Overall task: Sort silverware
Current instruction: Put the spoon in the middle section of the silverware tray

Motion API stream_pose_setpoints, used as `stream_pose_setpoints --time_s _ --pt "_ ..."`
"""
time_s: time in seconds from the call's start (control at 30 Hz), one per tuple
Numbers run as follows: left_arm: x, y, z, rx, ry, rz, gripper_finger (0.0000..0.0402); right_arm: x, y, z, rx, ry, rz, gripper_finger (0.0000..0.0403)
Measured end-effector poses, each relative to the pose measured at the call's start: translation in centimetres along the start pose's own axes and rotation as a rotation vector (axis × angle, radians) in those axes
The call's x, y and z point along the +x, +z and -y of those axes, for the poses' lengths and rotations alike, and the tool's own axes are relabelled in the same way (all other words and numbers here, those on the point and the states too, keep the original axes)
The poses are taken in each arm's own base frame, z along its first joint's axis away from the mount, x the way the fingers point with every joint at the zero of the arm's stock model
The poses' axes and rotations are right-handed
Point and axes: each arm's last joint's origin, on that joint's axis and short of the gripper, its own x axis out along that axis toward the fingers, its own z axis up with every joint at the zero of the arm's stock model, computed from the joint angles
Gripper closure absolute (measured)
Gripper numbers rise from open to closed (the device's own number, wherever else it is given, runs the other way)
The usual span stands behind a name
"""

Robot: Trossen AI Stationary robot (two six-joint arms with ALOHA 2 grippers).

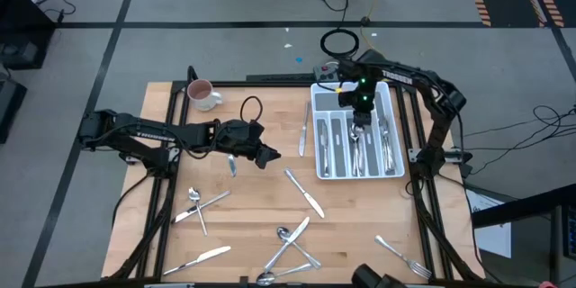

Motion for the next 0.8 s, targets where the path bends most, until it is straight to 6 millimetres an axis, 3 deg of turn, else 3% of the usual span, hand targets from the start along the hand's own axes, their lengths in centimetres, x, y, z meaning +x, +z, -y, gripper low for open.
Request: stream_pose_setpoints --time_s 0.57,0.8 --pt "0.0 0.0 0.0 0.000 0.013 0.014 0.0246 2.5 0.8 3.7 0.015 0.098 -0.006 0.0403" --pt "0.0 -0.2 -0.3 -0.001 0.036 -0.005 0.0246 2.8 1.3 4.9 0.006 0.055 0.051 0.0403"
